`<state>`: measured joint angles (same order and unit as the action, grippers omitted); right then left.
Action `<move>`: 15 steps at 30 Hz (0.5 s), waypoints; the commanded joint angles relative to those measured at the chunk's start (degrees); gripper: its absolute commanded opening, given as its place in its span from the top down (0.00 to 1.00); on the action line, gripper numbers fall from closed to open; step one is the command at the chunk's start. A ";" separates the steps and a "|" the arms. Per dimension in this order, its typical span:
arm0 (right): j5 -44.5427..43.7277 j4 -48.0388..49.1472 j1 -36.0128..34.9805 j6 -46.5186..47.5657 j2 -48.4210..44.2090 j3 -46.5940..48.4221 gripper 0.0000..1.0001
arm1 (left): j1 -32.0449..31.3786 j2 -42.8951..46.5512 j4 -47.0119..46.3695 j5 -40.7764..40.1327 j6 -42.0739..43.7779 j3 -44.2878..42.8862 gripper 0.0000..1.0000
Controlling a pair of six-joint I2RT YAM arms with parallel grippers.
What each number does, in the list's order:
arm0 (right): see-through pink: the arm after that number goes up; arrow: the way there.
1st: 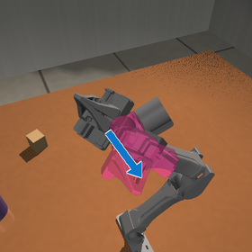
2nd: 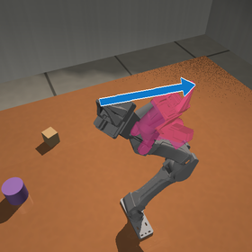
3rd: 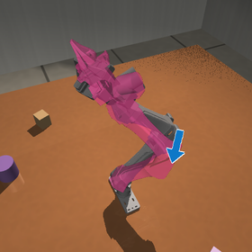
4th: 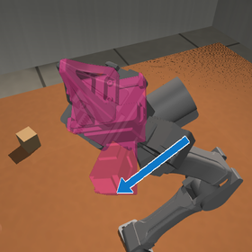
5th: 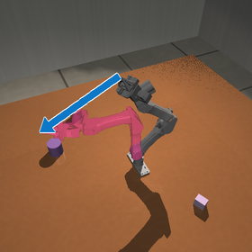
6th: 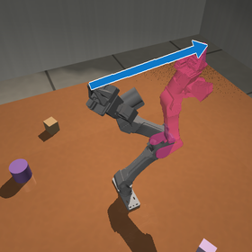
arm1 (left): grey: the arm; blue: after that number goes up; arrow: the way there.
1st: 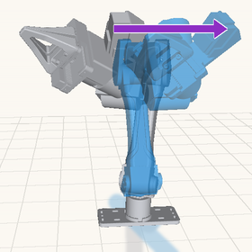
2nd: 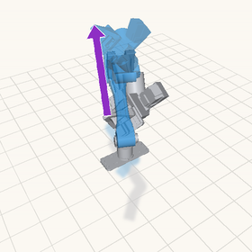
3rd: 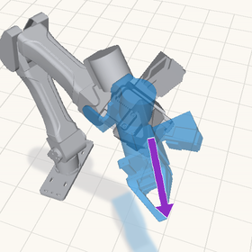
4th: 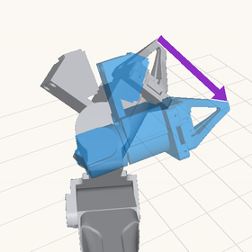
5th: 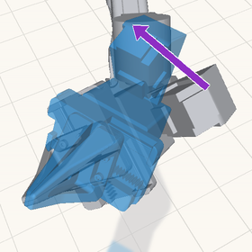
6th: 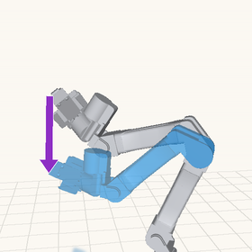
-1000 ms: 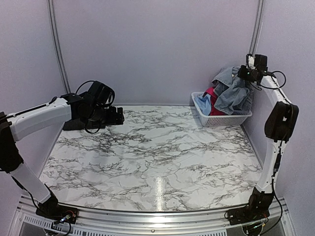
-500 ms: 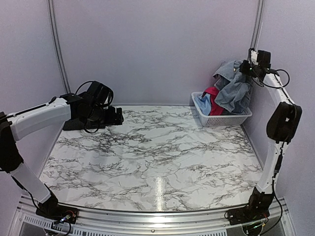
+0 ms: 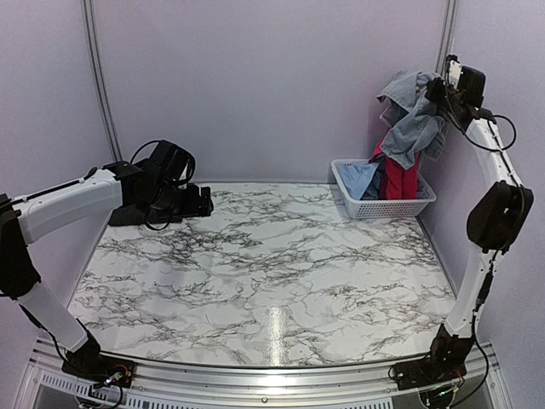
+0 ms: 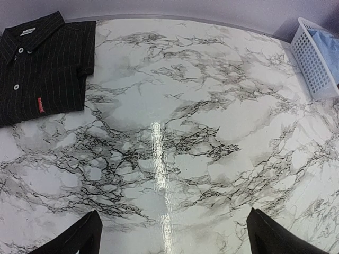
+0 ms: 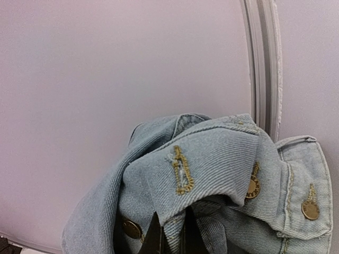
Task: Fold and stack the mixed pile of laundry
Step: Place the crumpled skirt in the bin.
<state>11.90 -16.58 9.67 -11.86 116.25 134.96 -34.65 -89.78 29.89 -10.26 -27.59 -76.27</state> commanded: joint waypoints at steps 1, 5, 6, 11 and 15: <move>3.11 6.42 0.44 -1.68 -0.96 0.60 0.97 | 0.63 1.11 0.31 0.37 0.96 0.28 0.01; 7.25 5.86 -0.16 -4.09 0.31 -1.81 0.99 | 0.81 1.00 0.09 0.59 1.05 0.53 0.01; 9.24 5.44 -0.44 -4.80 1.03 -2.45 1.00 | 0.82 0.88 0.09 0.71 1.13 0.58 0.01; 13.93 1.33 -3.07 -2.51 3.57 -10.54 1.00 | 0.90 0.29 -0.10 1.11 1.20 0.49 0.01; 12.66 -0.66 -3.69 1.20 4.25 -17.87 0.95 | 0.99 0.47 -0.16 1.01 1.31 0.70 0.01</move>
<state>22.55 -16.91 7.44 -14.04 119.24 120.90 -34.04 -89.78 29.87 -9.47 -27.33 -76.20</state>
